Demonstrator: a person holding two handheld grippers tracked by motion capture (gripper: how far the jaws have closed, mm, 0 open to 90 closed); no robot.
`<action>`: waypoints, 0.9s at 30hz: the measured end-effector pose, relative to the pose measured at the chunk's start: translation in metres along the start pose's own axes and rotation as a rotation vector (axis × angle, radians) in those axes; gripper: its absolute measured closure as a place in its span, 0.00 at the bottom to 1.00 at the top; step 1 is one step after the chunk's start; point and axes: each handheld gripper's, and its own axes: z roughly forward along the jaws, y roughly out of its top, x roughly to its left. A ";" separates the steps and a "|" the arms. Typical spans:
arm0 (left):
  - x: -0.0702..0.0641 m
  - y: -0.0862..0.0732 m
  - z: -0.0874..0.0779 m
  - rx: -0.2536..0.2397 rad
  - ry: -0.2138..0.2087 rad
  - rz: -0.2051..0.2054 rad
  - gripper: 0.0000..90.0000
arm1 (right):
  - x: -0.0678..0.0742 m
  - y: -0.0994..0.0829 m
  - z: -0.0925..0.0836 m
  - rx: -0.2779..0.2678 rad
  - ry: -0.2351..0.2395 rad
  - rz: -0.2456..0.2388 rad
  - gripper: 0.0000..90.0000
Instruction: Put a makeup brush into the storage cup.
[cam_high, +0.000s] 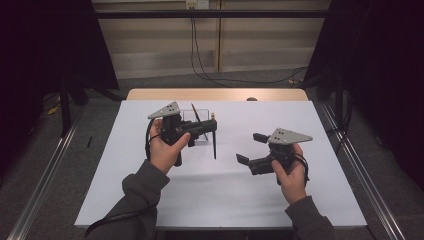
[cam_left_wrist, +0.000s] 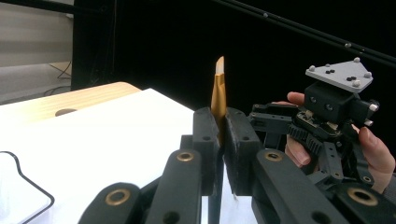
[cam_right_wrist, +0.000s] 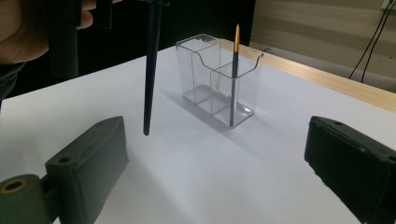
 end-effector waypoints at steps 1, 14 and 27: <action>0.000 0.000 0.000 -0.001 0.000 0.000 0.93 | 0.000 -0.001 -0.001 0.003 -0.004 0.001 0.06; 0.000 0.001 -0.002 -0.006 0.010 0.002 0.93 | -0.005 -0.013 -0.009 0.010 -0.027 0.016 0.06; 0.001 0.001 -0.005 -0.005 0.016 0.006 0.93 | -0.007 -0.020 -0.015 0.031 -0.035 0.011 0.06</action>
